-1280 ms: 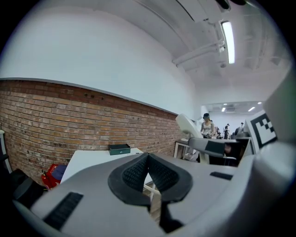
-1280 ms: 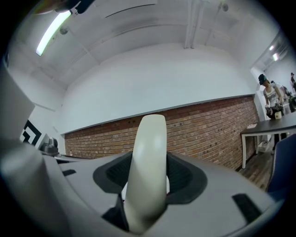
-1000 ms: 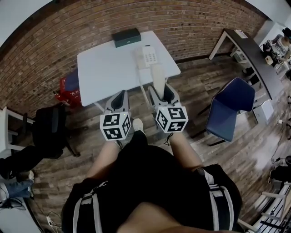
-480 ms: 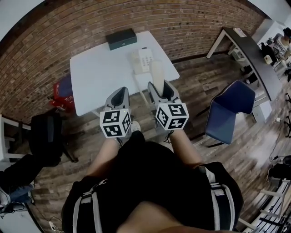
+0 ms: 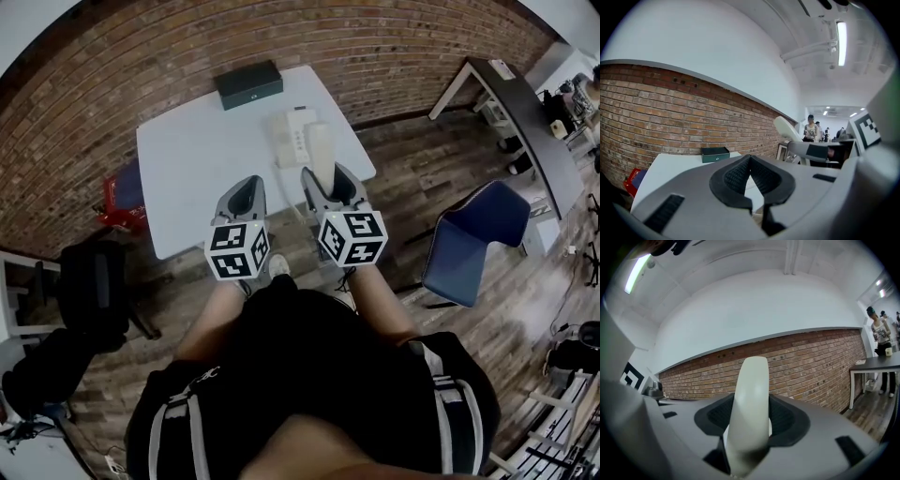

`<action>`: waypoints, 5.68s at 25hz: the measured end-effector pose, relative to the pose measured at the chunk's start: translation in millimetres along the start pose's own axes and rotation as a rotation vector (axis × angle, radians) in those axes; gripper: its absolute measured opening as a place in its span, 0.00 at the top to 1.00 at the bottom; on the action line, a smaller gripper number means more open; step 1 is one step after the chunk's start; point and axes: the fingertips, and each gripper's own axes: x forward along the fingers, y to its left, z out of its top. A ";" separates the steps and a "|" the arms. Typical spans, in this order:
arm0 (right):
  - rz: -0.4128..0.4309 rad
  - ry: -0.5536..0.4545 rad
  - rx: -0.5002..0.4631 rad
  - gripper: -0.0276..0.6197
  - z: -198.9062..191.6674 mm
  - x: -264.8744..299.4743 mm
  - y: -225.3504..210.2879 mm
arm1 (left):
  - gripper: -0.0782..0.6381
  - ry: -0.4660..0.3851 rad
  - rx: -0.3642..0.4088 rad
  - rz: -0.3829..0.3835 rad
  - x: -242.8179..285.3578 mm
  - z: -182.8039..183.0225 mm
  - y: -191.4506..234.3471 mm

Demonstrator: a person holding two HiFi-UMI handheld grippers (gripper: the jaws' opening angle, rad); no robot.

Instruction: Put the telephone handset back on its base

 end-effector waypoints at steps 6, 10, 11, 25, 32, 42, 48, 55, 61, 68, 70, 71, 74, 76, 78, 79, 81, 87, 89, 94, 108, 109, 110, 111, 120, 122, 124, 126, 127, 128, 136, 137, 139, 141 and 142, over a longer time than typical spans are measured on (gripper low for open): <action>-0.013 0.030 0.009 0.64 4.3 49.3 -15.4 | 0.89 0.032 -0.018 0.003 40.8 6.0 29.7; -0.024 0.053 0.004 0.64 4.4 81.9 -24.3 | 0.89 0.040 -0.023 -0.008 69.8 13.6 45.4; -0.030 0.060 0.001 0.64 4.5 90.0 -27.3 | 0.89 0.040 -0.025 -0.011 76.8 15.7 48.8; -0.039 0.183 0.037 0.64 -6.8 185.0 -55.2 | 0.89 0.082 -0.064 0.002 150.5 26.2 102.8; -0.048 0.256 0.032 0.64 -29.4 213.0 -80.5 | 0.89 0.088 -0.077 0.071 160.3 27.1 107.1; -0.012 0.426 0.081 0.64 -83.4 255.8 -92.3 | 0.89 0.073 -0.073 0.202 161.1 31.2 113.0; 0.009 0.508 0.074 0.64 -118.6 276.3 -92.9 | 0.89 0.075 -0.093 0.278 151.1 28.0 125.4; -0.046 0.563 0.006 0.64 -158.0 294.9 -98.1 | 0.89 0.081 -0.104 0.347 138.3 24.3 141.0; -0.076 0.632 -0.012 0.64 -184.3 302.4 -107.7 | 0.89 0.096 -0.109 0.376 132.3 19.7 147.4; -0.092 0.618 -0.022 0.64 -202.3 316.9 -115.9 | 0.89 0.110 -0.111 0.408 121.3 15.6 152.6; -0.103 0.651 -0.004 0.64 -207.3 313.8 -117.6 | 0.89 0.112 -0.110 0.415 119.2 15.0 153.2; -0.106 0.662 0.004 0.64 -208.9 313.1 -117.9 | 0.89 0.113 -0.110 0.418 118.3 14.6 153.5; -0.115 0.677 -0.001 0.64 -213.5 313.6 -120.5 | 0.89 0.116 -0.112 0.425 116.4 13.5 154.4; -0.111 0.671 -0.014 0.64 -214.5 315.7 -119.6 | 0.89 0.117 -0.115 0.428 115.6 13.2 155.1; -0.110 0.674 -0.016 0.64 -217.2 316.3 -118.0 | 0.89 0.117 -0.117 0.428 115.3 12.6 155.3; -0.112 0.673 -0.018 0.64 -220.1 317.2 -118.2 | 0.89 0.118 -0.118 0.427 115.4 12.1 155.2; -0.119 0.671 -0.024 0.64 -221.5 317.8 -118.5 | 0.89 0.118 -0.120 0.425 115.9 11.3 154.6; -0.126 0.709 -0.009 0.64 -225.5 314.2 -112.6 | 0.89 0.117 -0.122 0.423 115.2 11.6 153.7; -0.134 0.709 -0.013 0.64 -225.1 315.4 -113.3 | 0.89 0.115 -0.124 0.422 114.7 11.7 153.3; -0.093 0.674 0.030 0.59 -219.1 317.2 -104.3 | 0.89 0.111 -0.130 0.418 113.6 10.0 152.8; 0.002 0.283 -0.082 0.91 -110.4 298.4 -109.2 | 0.89 0.095 -0.135 0.361 126.3 8.9 145.0; 0.008 0.246 -0.085 0.93 -96.6 293.6 -111.4 | 0.89 0.094 -0.135 0.354 129.0 9.2 144.9; 0.012 0.216 -0.086 0.94 -83.9 289.2 -113.2 | 0.89 0.093 -0.136 0.348 131.7 9.8 145.0; 0.018 0.190 -0.087 0.95 -72.2 285.1 -114.6 | 0.89 0.091 -0.135 0.341 134.5 10.8 144.8; 0.034 -0.076 -0.145 0.96 35.6 237.5 -121.0 | 0.89 0.053 -0.092 0.252 162.2 28.5 128.3; 0.032 -0.107 -0.136 0.96 51.2 225.4 -125.3 | 0.89 0.044 -0.080 0.233 167.5 31.3 122.2; 0.020 -0.128 -0.139 0.96 60.8 214.8 -129.9 | 0.89 0.036 -0.065 0.213 172.5 34.6 116.7; -0.002 -0.135 -0.157 0.96 62.9 204.7 -135.0 | 0.89 0.028 -0.055 0.193 177.0 36.9 110.5; -0.013 -0.132 -0.162 0.96 61.4 200.6 -137.5 | 0.89 0.027 -0.052 0.182 179.1 37.2 107.1; -0.024 -0.127 -0.161 0.96 59.1 197.5 -140.0 | 0.89 0.029 -0.050 0.171 181.3 37.0 103.9; -0.056 -0.114 -0.145 0.96 53.1 188.7 -151.1 | 0.89 -0.008 -0.045 0.135 192.6 50.1 90.9; -0.053 -0.114 -0.145 0.96 53.1 188.2 -151.7 | 0.89 -0.011 -0.039 0.131 193.7 51.8 88.6; -0.052 -0.115 -0.140 0.96 53.4 187.5 -154.0 | 0.89 -0.005 -0.033 0.125 196.8 52.1 84.6; -0.052 -0.117 -0.138 0.96 54.3 187.8 -155.2 | 0.89 0.004 -0.032 0.122 199.0 50.9 82.9; -0.049 -0.118 -0.136 0.96 54.8 188.6 -155.0 | 0.89 0.008 -0.032 0.121 199.6 50.6 82.7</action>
